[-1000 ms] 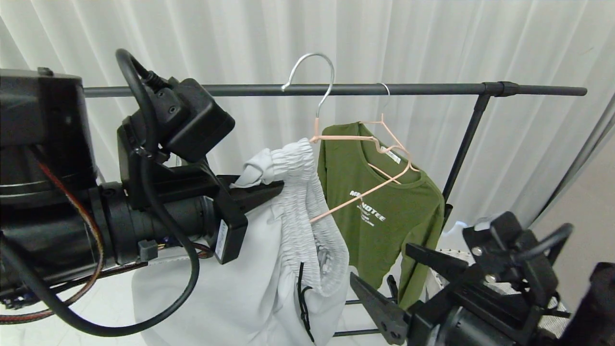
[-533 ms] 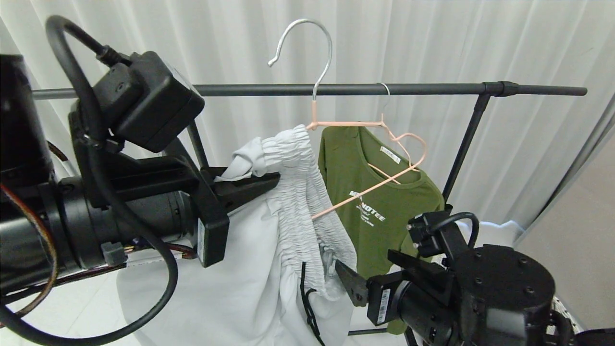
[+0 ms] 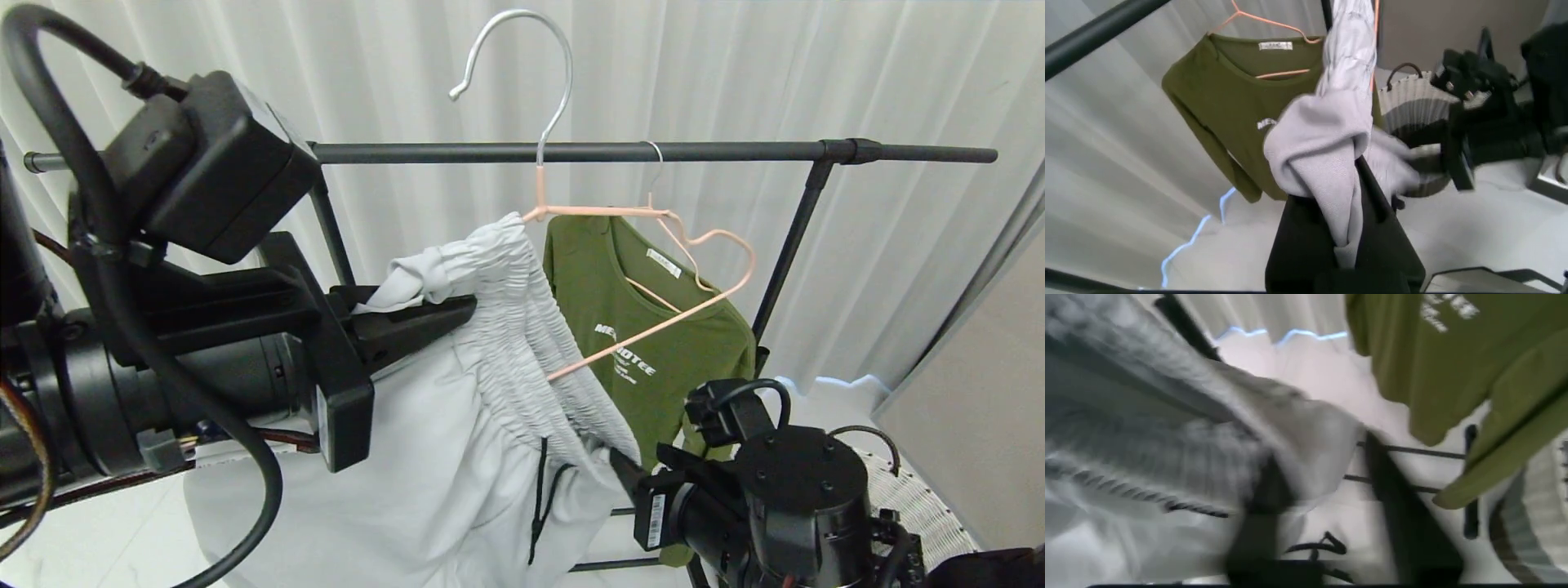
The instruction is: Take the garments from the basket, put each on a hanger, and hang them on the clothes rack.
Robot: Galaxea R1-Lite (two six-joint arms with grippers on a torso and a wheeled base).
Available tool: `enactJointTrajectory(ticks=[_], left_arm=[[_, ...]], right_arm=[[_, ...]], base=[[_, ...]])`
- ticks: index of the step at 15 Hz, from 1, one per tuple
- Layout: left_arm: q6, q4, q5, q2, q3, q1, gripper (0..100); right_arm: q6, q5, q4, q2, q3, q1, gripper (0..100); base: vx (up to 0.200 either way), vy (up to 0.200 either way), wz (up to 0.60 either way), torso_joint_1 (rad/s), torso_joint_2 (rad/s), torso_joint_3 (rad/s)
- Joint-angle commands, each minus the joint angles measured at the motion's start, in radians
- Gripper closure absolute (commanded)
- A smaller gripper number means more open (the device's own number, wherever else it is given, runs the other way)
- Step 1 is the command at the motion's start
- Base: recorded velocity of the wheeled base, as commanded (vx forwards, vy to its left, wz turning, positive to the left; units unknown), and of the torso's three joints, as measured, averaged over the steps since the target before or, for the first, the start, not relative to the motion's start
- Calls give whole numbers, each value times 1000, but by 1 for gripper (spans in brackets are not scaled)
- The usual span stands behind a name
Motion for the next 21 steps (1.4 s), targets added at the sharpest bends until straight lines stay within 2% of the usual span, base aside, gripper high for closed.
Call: enactJointTrajectory(ticks=[1,3,5,9,13,18,20,21], left_arm=[[1,-2,0,-4,17,0,100],[7,-2,0,-28,49,0,100],[45,-2,-1,-67,130,0,100],[49,-2,-3,-120,250,0,100],[53,0,-1,-148,339,17,100],[139,0,0,-139,392,22,100],[180,0,10,-113,394,43,100],[211,-2,25,-93,394,66,100]], right_arm=[[-13,-1,1,-22,17,-62,100],[-47,-1,0,-35,20,-136,100],[-79,-3,-2,-45,21,-222,100],[-123,-3,-22,-47,26,-309,100],[-143,-3,-37,-62,64,-319,100],[-205,2,-37,-85,64,-313,100],[-274,20,-37,-121,64,-286,100],[-320,70,-37,-154,67,-266,100]], base=[[0,0,0,0,0,0],[0,0,0,0,0,0],[0,0,0,0,0,0],[0,0,0,0,0,0],[0,0,0,0,0,0],[0,0,0,0,0,0],[0,0,0,0,0,0],[0,0,0,0,0,0]])
